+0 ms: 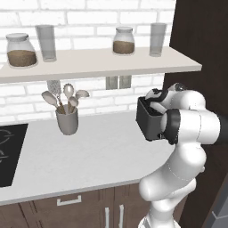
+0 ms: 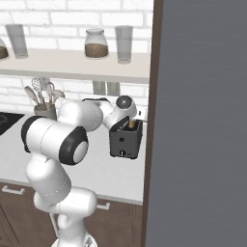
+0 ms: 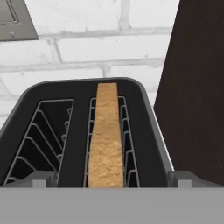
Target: Start the toaster. Once the lever pops up, take the bread to the plate on the dining counter.
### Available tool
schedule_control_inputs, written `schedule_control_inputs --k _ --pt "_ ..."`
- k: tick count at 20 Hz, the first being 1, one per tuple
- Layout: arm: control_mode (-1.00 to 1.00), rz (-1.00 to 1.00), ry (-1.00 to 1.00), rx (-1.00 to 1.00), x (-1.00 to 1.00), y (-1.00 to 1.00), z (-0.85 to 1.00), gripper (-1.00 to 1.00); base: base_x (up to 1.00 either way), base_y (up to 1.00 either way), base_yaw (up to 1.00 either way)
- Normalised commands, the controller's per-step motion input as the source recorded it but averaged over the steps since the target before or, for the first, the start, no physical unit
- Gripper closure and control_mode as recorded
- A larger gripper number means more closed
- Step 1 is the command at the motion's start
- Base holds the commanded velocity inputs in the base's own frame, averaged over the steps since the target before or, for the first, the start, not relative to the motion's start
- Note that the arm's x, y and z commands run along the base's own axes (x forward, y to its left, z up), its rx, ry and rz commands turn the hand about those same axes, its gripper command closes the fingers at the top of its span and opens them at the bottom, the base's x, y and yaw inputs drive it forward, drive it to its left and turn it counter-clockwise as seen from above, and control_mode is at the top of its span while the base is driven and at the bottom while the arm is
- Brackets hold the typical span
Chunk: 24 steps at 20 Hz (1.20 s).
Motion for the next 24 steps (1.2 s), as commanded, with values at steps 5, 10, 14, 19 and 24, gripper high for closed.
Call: schedule_control_inputs --k 5,10,14,19,24 --pt "-1.0 0.0 0.0 0.0 0.07 0.0 -0.12 1.0 0.0 0.0 0.0" --pt "-1.0 0.0 0.0 0.04 0.08 0.0 -0.12 1.0 0.0 0.0 0.0" --pt "-1.0 0.0 0.0 0.08 0.02 0.01 -0.26 1.0 0.0 0.0 0.0" --pt "-1.0 0.0 0.0 0.07 0.0 0.03 -0.3 1.0 0.0 0.0 0.0" --pt "-1.0 0.0 -0.05 0.06 -0.21 0.0 0.01 1.0 0.0 0.0 0.0"
